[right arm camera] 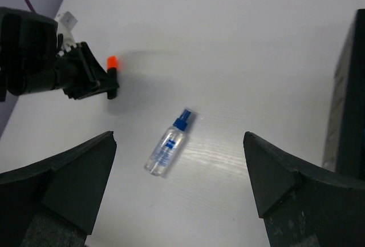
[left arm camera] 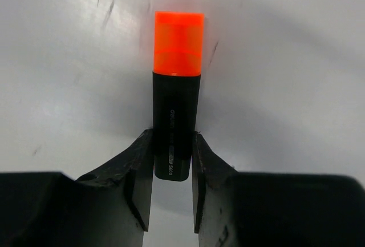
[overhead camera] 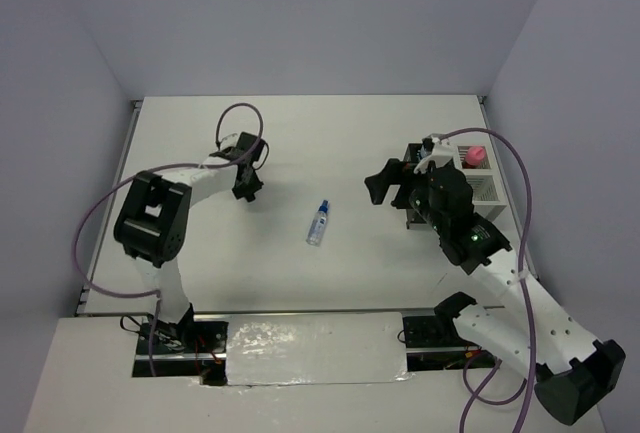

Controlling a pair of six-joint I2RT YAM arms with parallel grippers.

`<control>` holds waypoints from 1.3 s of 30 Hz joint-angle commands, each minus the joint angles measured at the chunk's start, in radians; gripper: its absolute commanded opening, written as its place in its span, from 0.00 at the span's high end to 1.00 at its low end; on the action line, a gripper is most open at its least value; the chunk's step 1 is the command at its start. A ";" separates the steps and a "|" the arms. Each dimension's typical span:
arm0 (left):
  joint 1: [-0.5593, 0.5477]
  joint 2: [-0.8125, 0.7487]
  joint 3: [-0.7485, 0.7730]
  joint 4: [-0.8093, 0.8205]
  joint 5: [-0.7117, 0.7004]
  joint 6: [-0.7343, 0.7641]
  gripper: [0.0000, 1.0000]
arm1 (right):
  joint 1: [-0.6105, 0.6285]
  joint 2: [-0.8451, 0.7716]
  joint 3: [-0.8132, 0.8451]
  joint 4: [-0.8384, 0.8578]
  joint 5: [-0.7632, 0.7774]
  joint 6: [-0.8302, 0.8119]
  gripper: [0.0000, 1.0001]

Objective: Sort the stationery into containers
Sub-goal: Pick up the pen from the center of the board, then place the pen in the storage box.

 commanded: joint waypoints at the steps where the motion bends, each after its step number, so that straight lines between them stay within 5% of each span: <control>1: -0.045 -0.156 -0.191 0.144 0.117 0.123 1.00 | 0.007 0.045 0.005 0.125 -0.155 0.083 0.00; 5: -0.111 -0.464 -0.374 0.348 0.242 0.220 1.00 | 0.017 0.100 -0.038 0.262 -0.196 0.237 0.00; 11: -0.258 -0.770 -0.571 0.558 0.341 0.343 1.00 | 0.164 0.246 0.040 0.346 -0.065 0.320 0.00; 19: -0.290 -0.923 -0.643 0.626 0.485 0.352 1.00 | 0.375 0.444 0.227 0.274 0.181 0.346 0.00; 24: -0.300 -0.977 -0.660 0.659 0.539 0.351 1.00 | 0.394 0.524 0.258 0.297 0.173 0.352 0.03; 28: -0.300 -0.989 -0.670 0.683 0.566 0.346 1.00 | 0.403 0.575 0.284 0.303 0.177 0.343 0.09; 30: -0.301 -0.986 -0.675 0.692 0.574 0.338 1.00 | 0.403 0.590 0.290 0.320 0.161 0.334 0.26; 31: -0.301 -0.982 -0.677 0.695 0.576 0.338 0.96 | 0.405 0.601 0.293 0.326 0.154 0.331 0.33; 32: -0.301 -0.979 -0.675 0.697 0.577 0.337 0.92 | 0.405 0.604 0.288 0.355 0.128 0.326 0.55; 33: -0.301 -0.974 -0.674 0.697 0.577 0.338 0.87 | 0.408 0.604 0.284 0.369 0.118 0.317 0.67; 35: -0.301 -0.954 -0.654 0.671 0.533 0.337 0.51 | 0.414 0.607 0.288 0.375 0.106 0.297 0.93; 36: -0.301 -0.945 -0.637 0.650 0.508 0.338 0.36 | 0.417 0.607 0.288 0.377 0.089 0.286 1.00; 37: -0.301 -0.918 -0.609 0.616 0.484 0.340 0.07 | 0.417 0.605 0.288 0.375 0.089 0.266 1.00; 39: -0.301 -0.893 -0.513 0.496 0.425 0.349 0.01 | 0.405 0.578 0.281 0.356 0.135 0.240 1.00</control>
